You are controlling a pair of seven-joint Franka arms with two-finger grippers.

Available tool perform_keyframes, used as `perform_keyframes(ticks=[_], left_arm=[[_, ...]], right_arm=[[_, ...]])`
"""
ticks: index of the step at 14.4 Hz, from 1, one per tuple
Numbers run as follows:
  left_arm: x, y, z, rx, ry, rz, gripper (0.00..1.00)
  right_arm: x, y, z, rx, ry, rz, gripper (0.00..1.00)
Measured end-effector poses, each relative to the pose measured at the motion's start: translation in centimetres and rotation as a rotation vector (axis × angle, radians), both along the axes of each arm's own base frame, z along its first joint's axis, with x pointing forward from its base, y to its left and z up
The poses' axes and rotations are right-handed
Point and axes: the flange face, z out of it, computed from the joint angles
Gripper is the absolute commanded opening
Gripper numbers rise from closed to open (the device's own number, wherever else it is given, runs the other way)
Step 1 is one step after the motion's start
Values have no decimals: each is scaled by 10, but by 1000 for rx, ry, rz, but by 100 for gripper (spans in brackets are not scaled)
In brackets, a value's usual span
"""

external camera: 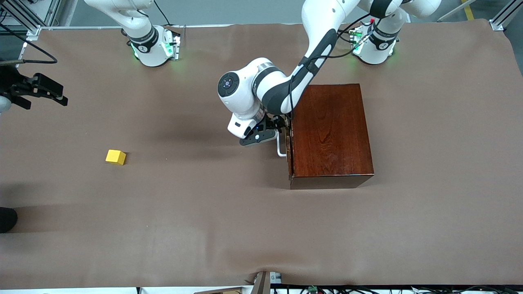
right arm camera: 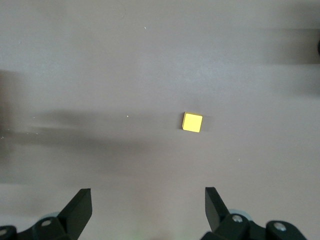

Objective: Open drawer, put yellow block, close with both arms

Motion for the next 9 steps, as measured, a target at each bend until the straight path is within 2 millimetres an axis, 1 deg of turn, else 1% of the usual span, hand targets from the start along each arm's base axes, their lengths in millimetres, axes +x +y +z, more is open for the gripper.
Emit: perform_keyframes(ticks=[3, 7, 8, 9], left_arm=[[-4, -10, 3, -40, -29, 2, 100], [-17, -41, 11, -168, -104, 21, 100], [-20, -45, 11, -183, -112, 25, 100], [-19, -45, 11, -186, -116, 32, 100]], right_arm=[[0, 0, 0, 0, 0, 0, 100], [0, 0, 0, 0, 0, 0, 100], [0, 0, 0, 0, 0, 0, 100], [0, 0, 0, 0, 0, 0, 100]])
